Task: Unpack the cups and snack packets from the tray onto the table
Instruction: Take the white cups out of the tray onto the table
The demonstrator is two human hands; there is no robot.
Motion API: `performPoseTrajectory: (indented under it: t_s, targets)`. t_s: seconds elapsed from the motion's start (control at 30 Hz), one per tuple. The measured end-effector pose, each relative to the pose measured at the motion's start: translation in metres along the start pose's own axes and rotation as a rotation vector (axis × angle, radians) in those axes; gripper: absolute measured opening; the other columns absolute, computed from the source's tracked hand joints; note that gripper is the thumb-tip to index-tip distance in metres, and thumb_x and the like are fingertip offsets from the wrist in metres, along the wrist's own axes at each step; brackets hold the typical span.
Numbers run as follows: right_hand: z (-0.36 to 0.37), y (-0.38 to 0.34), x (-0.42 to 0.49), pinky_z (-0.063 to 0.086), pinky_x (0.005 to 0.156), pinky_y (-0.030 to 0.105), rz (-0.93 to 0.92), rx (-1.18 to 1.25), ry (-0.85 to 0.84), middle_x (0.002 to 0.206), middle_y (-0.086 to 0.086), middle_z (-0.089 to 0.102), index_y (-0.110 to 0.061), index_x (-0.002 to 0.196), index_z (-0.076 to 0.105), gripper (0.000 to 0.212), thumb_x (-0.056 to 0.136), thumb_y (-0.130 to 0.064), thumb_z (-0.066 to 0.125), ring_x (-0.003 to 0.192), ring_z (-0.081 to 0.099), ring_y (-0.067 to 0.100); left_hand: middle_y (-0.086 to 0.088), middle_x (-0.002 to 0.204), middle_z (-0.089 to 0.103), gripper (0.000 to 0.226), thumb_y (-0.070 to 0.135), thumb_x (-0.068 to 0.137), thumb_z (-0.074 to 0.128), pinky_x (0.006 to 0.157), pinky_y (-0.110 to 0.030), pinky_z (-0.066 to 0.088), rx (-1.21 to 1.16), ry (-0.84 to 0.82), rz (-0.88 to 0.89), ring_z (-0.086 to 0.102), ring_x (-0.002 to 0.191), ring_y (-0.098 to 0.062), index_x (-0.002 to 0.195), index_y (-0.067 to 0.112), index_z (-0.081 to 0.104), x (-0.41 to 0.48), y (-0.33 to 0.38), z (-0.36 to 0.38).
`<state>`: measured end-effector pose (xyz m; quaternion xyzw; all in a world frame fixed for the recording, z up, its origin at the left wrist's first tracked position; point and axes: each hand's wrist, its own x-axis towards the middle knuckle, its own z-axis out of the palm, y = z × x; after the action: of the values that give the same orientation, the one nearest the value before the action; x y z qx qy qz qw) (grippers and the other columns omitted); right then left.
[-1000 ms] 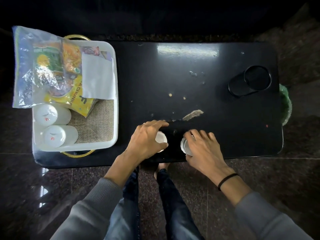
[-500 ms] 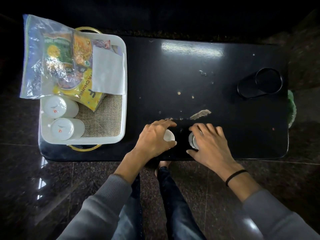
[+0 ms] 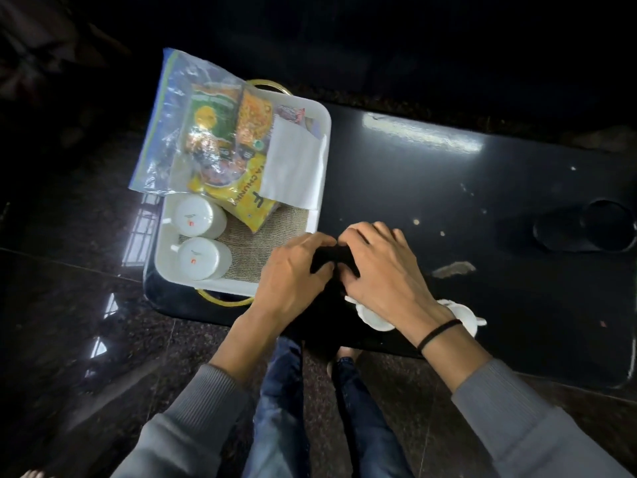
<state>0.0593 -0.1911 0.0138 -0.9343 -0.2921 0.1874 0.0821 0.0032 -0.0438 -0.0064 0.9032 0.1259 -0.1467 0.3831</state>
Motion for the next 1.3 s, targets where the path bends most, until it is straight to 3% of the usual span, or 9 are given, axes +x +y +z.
performPoseTrajectory:
  t_s: [0.2,0.33,0.43,0.53,0.77,1.0,1.2,1.3]
  targets:
    - [0.006,-0.056,0.062,0.048,0.096,0.043,-0.133,0.118,-0.072,0.120,0.004,0.064,-0.012,0.121,0.063,0.039,0.086,-0.025,0.072,0.115,0.057,0.028,-0.002,0.121,0.068,0.038,0.012,0.081,0.072,0.094,-0.047,0.048,0.129,0.257,-0.122,0.062,0.110,-0.028,0.118,0.019,0.069,0.004,-0.052,-0.047]
    - [0.016,-0.088,0.095,0.049,0.096,0.041,-0.189,0.174,-0.121,0.123,0.004,0.061,-0.012,0.125,0.059,0.038,0.090,-0.022,0.068,0.116,0.054,0.025,-0.007,0.136,0.059,0.049,0.017,0.080,0.077,0.099,-0.048,0.042,0.299,0.385,-0.189,0.052,0.128,-0.031,0.127,0.015,0.062,0.007,-0.086,-0.070]
    - [0.024,-0.107,0.111,0.050,0.088,0.036,-0.173,0.218,-0.143,0.125,0.002,0.060,-0.014,0.124,0.057,0.035,0.091,-0.022,0.065,0.117,0.054,0.023,-0.007,0.142,0.053,0.061,0.024,0.081,0.078,0.099,-0.048,0.043,0.324,0.373,-0.245,0.050,0.130,-0.032,0.136,0.016,0.053,0.009,-0.106,-0.080]
    - [0.027,-0.120,0.123,0.052,0.090,0.041,-0.141,0.272,-0.188,0.127,0.001,0.058,-0.015,0.123,0.055,0.033,0.093,-0.024,0.064,0.118,0.054,0.023,-0.008,0.139,0.054,0.069,0.026,0.080,0.079,0.093,-0.047,0.046,0.300,0.328,-0.260,0.054,0.122,-0.033,0.140,0.014,0.048,0.015,-0.119,-0.086]
    - [0.027,-0.122,0.130,0.050,0.088,0.034,-0.041,0.367,-0.186,0.126,-0.005,0.060,-0.022,0.123,0.055,0.031,0.094,-0.029,0.065,0.116,0.056,0.017,-0.004,0.118,0.066,0.066,0.029,0.069,0.088,0.069,-0.033,0.050,0.307,0.346,-0.213,0.065,0.102,-0.028,0.128,0.016,0.062,0.018,-0.122,-0.098]
    - [0.014,-0.113,0.125,0.055,0.088,0.038,0.012,0.542,-0.140,0.125,-0.009,0.061,-0.024,0.123,0.055,0.033,0.093,-0.032,0.069,0.111,0.061,0.015,-0.002,0.119,0.066,0.065,0.031,0.071,0.088,0.067,-0.038,0.053,0.269,0.405,-0.230,0.066,0.097,-0.029,0.129,0.018,0.061,0.007,-0.099,-0.112]
    - [-0.006,-0.093,0.110,0.055,0.095,0.043,-0.019,0.644,-0.141,0.138,-0.011,0.057,-0.029,0.136,0.046,0.060,0.086,-0.025,0.077,0.120,0.057,0.011,0.002,0.124,0.066,0.066,0.038,0.073,0.086,0.073,-0.036,0.051,0.213,0.425,-0.187,0.066,0.101,-0.026,0.132,0.023,0.061,0.000,-0.057,-0.126]
    - [-0.015,-0.078,0.098,0.053,0.100,0.039,-0.042,0.683,-0.116,0.146,-0.007,0.052,-0.031,0.146,0.037,0.078,0.082,-0.027,0.082,0.130,0.052,0.012,0.005,0.122,0.066,0.064,0.043,0.074,0.084,0.074,-0.028,0.043,0.160,0.392,-0.134,0.064,0.099,-0.021,0.131,0.026,0.061,0.005,-0.030,-0.127]
